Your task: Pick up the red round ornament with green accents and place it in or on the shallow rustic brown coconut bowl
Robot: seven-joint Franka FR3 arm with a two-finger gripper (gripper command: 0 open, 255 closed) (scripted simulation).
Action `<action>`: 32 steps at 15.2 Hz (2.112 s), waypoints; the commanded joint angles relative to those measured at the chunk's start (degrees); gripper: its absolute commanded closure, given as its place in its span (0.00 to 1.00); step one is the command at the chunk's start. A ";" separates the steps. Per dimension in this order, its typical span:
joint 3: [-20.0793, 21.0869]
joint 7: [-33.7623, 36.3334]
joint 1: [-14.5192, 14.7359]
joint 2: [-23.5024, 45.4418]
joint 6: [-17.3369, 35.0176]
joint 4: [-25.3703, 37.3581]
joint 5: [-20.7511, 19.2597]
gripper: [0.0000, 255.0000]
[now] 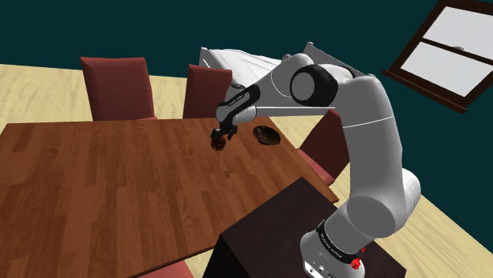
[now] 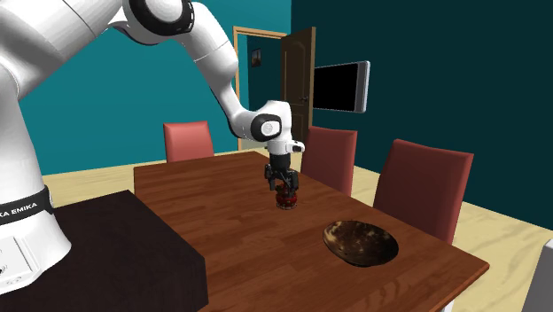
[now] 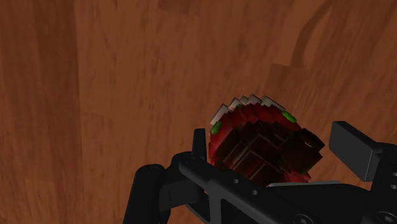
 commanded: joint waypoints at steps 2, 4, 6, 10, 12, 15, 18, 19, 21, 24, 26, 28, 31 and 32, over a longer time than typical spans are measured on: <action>0.00 0.00 0.00 0.03 0.02 0.02 0.00 0.00; 0.00 0.00 0.00 0.02 0.01 0.01 0.00 1.00; 0.00 0.00 0.00 -0.01 0.01 -0.02 0.00 1.00; -0.01 0.03 0.04 -0.25 -0.01 -0.24 -0.01 1.00; -0.01 0.02 0.02 -0.27 0.02 -0.28 0.00 1.00; -0.04 0.02 0.03 -1.32 -0.74 -0.57 -0.03 1.00; -0.10 0.04 0.08 -3.29 -1.96 -1.33 -0.08 1.00; -0.12 0.05 0.09 -3.94 -2.37 -1.56 -0.09 1.00; -0.16 0.07 0.12 -5.21 -3.23 -1.97 -0.13 1.00; -0.22 0.10 0.17 -7.07 -4.56 -2.50 -0.18 1.00; -0.26 0.12 0.20 -8.28 -5.49 -2.79 -0.22 1.00; -0.24 0.10 0.17 -7.55 -5.03 -2.48 -0.20 0.00; -1.44 2.09 0.23 -1.61 -5.13 5.34 -0.28 0.00; -1.83 2.75 0.20 0.43 -5.32 8.16 -0.27 0.00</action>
